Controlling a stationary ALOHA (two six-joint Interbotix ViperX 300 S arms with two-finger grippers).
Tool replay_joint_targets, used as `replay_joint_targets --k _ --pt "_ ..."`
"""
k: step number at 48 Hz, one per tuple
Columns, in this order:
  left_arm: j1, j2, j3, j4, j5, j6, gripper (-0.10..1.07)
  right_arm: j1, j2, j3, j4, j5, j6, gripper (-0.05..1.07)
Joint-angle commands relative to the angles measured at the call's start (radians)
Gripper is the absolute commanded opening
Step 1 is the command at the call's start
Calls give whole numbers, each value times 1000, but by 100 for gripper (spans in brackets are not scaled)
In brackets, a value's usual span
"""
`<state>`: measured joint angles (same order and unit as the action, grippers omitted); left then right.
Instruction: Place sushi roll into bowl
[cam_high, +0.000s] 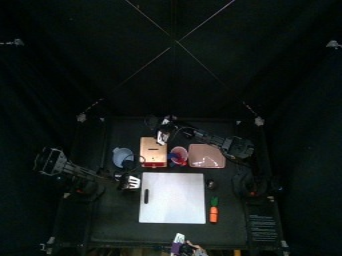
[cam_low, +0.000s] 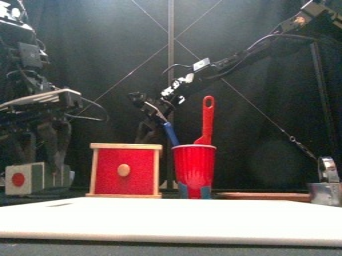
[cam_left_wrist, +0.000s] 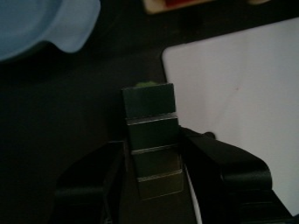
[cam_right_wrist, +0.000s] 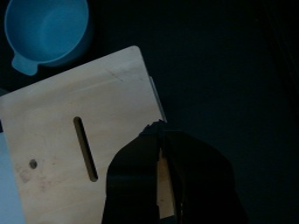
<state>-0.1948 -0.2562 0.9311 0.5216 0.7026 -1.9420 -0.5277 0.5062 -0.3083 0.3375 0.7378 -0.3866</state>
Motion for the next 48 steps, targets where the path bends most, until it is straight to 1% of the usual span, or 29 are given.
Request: replay_joint_targets --k 1,3,6,7,13,16,17,22,29,38,48 --pt "3 -77 -11 32 40 8 72 -2 -38 -11 -2 -5 -2 36" --pt "3 -126 -2 61 64 12 72 -2 -41 -11 -3 -5 -2 36" --pt "3 -193 15 97 80 14 72 -2 -38 -11 -5 -5 -2 36" --pt "3 -229 25 112 78 14 72 -2 -41 -11 -5 -5 -2 36" --pt "20 -364 69 147 83 12 72 -2 -43 -14 -5 -5 -2 36" --pt "46 -419 95 156 84 14 72 -2 -46 -17 -6 -5 -2 36" --pt "64 -442 109 164 83 15 72 -2 -48 -17 -8 -5 -2 36" --pt "126 -503 147 193 80 18 72 -2 -51 -21 -17 -5 -3 36" --pt "213 -554 187 236 78 23 72 -2 -57 -20 -34 -5 -2 36" --pt "325 -554 229 253 61 25 72 0 -60 -20 -35 -5 -2 37" --pt "407 -540 262 265 -38 21 73 8 -61 -20 -38 -8 -5 37"
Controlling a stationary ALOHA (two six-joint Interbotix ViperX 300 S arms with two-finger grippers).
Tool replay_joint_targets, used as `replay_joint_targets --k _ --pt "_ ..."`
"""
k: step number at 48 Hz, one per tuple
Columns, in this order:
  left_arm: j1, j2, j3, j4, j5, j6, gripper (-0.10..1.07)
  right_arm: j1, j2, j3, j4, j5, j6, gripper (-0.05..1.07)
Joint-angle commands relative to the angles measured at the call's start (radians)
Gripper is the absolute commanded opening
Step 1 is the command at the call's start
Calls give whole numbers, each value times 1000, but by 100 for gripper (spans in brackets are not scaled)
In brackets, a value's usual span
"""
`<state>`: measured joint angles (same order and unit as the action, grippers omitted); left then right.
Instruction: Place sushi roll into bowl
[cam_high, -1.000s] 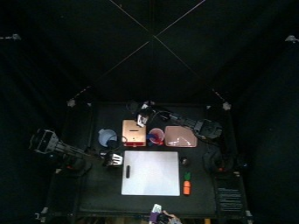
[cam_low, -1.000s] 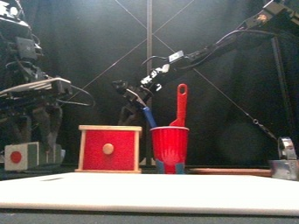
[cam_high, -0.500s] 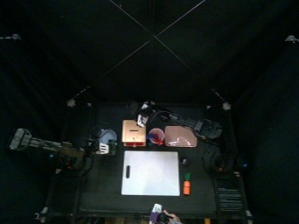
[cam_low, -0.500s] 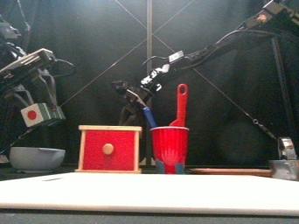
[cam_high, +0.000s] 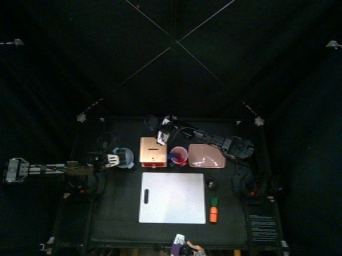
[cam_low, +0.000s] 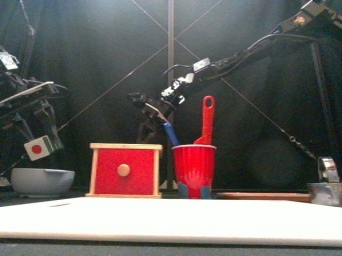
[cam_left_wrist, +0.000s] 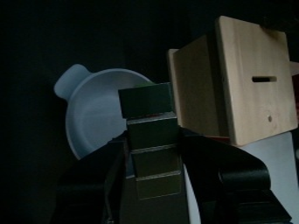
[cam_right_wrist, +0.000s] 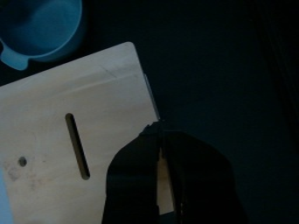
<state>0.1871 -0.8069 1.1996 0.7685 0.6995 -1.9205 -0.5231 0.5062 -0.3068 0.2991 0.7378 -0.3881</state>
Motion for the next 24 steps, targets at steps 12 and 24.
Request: replay_joint_targets --k 12,24 --pt "94 80 12 46 -115 5 81 6 -61 -20 -9 -8 -3 37" --pt "92 107 14 69 -124 5 96 12 -63 -14 -9 -8 0 37"
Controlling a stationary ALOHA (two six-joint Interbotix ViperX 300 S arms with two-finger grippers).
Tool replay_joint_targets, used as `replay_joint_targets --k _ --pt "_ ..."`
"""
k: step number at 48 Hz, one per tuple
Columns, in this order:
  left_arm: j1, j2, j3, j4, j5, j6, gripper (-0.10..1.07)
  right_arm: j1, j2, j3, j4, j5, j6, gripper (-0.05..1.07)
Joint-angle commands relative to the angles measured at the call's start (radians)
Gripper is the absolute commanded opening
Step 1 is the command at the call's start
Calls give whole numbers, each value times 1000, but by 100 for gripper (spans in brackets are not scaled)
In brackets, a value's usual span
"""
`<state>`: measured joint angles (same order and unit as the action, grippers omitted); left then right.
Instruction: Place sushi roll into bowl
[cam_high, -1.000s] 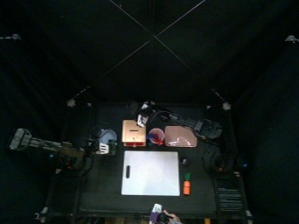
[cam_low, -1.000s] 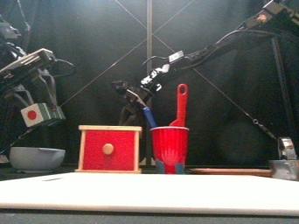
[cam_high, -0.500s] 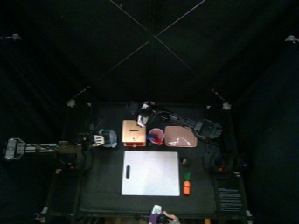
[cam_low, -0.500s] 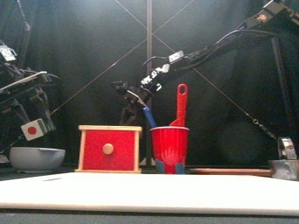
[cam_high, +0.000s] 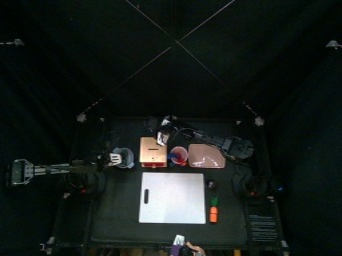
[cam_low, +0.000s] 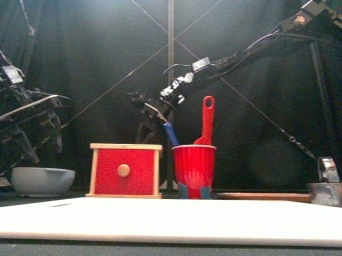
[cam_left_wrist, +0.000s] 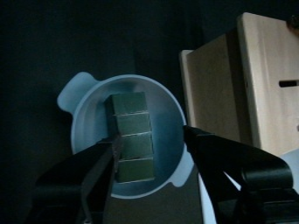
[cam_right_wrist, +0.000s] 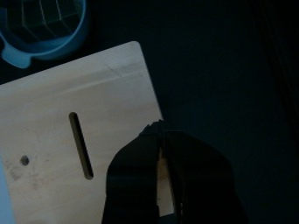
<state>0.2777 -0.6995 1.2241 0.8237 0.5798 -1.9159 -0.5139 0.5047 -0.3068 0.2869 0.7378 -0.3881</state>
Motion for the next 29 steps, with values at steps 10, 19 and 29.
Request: replay_joint_targets --k 10,19,29 --pt "3 -6 -23 38 -15 0 98 14 -61 -6 2 -8 0 37" --pt "-17 -6 -43 75 -69 -5 98 17 -64 -8 2 -8 0 37" --pt "-34 -6 -72 94 -97 -5 98 17 -66 -12 2 -9 0 37"
